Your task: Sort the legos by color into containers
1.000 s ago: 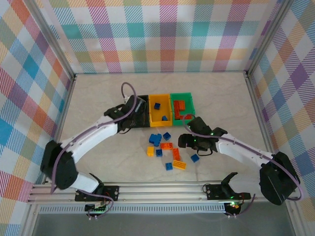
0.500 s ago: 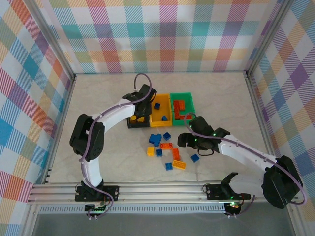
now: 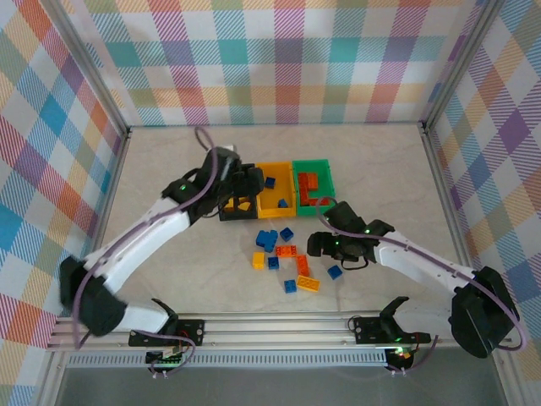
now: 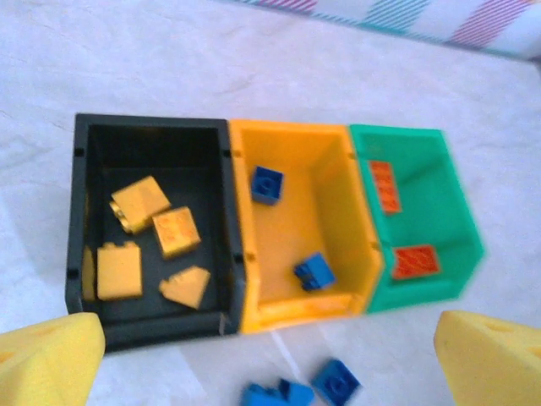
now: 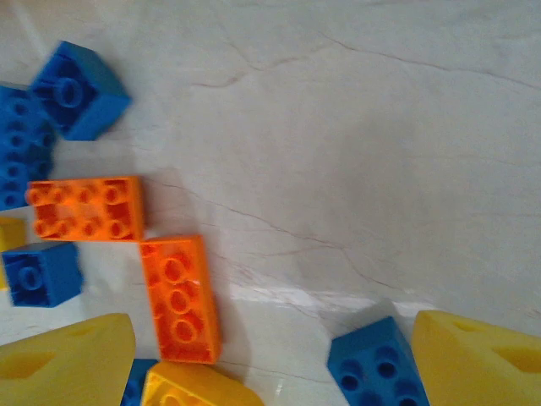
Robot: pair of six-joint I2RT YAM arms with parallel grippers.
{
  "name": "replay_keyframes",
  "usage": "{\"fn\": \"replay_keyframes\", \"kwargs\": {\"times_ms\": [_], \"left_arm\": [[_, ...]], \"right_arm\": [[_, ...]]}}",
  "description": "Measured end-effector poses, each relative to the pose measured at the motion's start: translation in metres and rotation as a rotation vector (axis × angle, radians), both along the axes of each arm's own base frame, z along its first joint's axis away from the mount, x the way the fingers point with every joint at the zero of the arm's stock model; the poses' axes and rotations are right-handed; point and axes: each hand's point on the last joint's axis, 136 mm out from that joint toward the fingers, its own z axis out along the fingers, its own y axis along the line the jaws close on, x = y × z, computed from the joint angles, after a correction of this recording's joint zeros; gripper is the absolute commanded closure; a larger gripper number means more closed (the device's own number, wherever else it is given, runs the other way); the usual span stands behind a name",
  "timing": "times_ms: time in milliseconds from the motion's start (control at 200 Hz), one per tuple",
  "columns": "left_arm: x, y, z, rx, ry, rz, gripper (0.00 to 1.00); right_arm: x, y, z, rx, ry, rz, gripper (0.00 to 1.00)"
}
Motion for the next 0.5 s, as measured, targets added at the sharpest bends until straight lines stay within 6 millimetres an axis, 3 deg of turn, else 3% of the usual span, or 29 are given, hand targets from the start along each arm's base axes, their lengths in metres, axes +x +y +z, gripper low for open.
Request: {"fn": "replay_keyframes", "kwargs": {"times_ms": [100,275,400,500], "left_arm": [[-0.033,0.005,-0.005,-0.057,0.003,-0.026,0.0],[-0.074,0.026,-0.065,-0.064,0.123,-0.003,0.0],[-0.091,0.04,-0.096,-0.031,0.202,0.026,0.0],[-0.096,0.045,-0.105,-0.015,0.233,0.042,0.0]], "right_arm": [[-0.006,-0.01,-0.011,-0.043,0.034,-0.034,0.14],[-0.021,-0.026,-0.033,-0.119,0.121,-0.073,0.17],[-0.026,-0.028,-0.044,-0.147,0.163,-0.083,0.22],[-0.031,-0.027,-0.052,-0.164,0.191,-0.071,0.28]]}}
